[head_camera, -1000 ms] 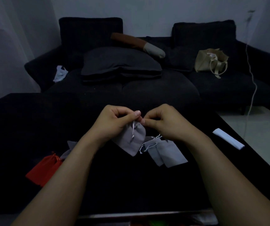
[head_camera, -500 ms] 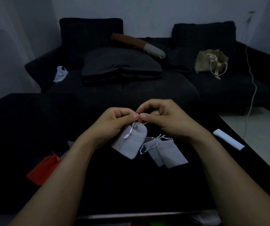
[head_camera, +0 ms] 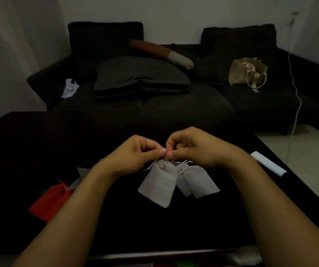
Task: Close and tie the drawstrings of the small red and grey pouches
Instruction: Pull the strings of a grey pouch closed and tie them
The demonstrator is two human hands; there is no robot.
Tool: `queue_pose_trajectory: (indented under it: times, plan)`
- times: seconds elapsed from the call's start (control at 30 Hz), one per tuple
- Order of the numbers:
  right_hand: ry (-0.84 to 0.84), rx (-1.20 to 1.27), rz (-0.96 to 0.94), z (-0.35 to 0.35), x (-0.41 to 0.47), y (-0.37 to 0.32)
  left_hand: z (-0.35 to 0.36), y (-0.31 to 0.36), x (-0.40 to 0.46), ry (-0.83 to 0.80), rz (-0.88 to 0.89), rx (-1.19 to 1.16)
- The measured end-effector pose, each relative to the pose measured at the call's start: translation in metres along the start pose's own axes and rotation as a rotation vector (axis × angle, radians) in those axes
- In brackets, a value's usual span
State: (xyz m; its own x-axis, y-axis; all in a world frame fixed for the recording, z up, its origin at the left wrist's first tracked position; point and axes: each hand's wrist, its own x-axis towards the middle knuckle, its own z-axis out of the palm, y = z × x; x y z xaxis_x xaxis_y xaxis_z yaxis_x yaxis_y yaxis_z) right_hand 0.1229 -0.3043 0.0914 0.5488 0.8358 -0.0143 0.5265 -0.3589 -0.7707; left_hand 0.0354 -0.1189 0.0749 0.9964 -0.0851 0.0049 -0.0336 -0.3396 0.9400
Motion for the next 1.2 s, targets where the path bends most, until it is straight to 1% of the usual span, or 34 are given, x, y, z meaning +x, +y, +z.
queue_pose_trajectory:
  times: [0.07,0.17,0.27,0.33,0.43,0.53,0.63,0.73,0.8,0.9,0.97,1.07,1.2]
  plan:
    - [0.045,0.055,-0.007,0.004,0.001,0.0,0.002,0.0,0.001,0.041,0.024,-0.088]
    - [0.149,0.271,-0.033,0.007,0.002,0.0,0.004,0.005,0.001,0.105,0.023,-0.315]
    - [0.153,0.509,-0.026,0.009,0.002,-0.003,0.007,0.011,0.003,0.147,0.037,-0.46]
    - [0.163,0.569,-0.009,0.012,0.004,-0.007,0.008,0.013,0.004,0.173,0.032,-0.503]
    - [0.174,0.594,-0.004,0.013,0.004,-0.011,0.012,0.014,0.006,0.184,0.046,-0.566]
    - [0.19,0.605,-0.023,0.013,0.004,-0.014,0.014,0.014,0.005,0.16,0.051,-0.627]
    - [0.2,0.571,-0.061,0.011,0.001,-0.016,0.012,0.014,0.004,0.159,0.054,-0.646]
    - [0.207,0.56,-0.143,0.01,-0.003,-0.017,0.007,0.011,0.003,0.164,0.064,-0.624]
    - [0.249,0.502,-0.215,0.01,-0.002,-0.013,0.003,0.01,0.003,0.16,0.059,-0.574]
    - [0.314,0.43,-0.239,0.01,0.001,-0.011,0.004,0.011,0.003,0.155,0.065,-0.539]
    - [0.331,0.479,-0.222,0.011,0.001,-0.012,0.006,0.011,0.004,0.159,0.067,-0.58]
    - [0.319,0.626,-0.152,0.015,0.001,-0.021,0.01,0.012,0.006,0.149,0.074,-0.67]
    - [0.302,0.73,-0.111,0.016,0.002,-0.023,0.012,0.013,0.008,0.157,0.095,-0.783]
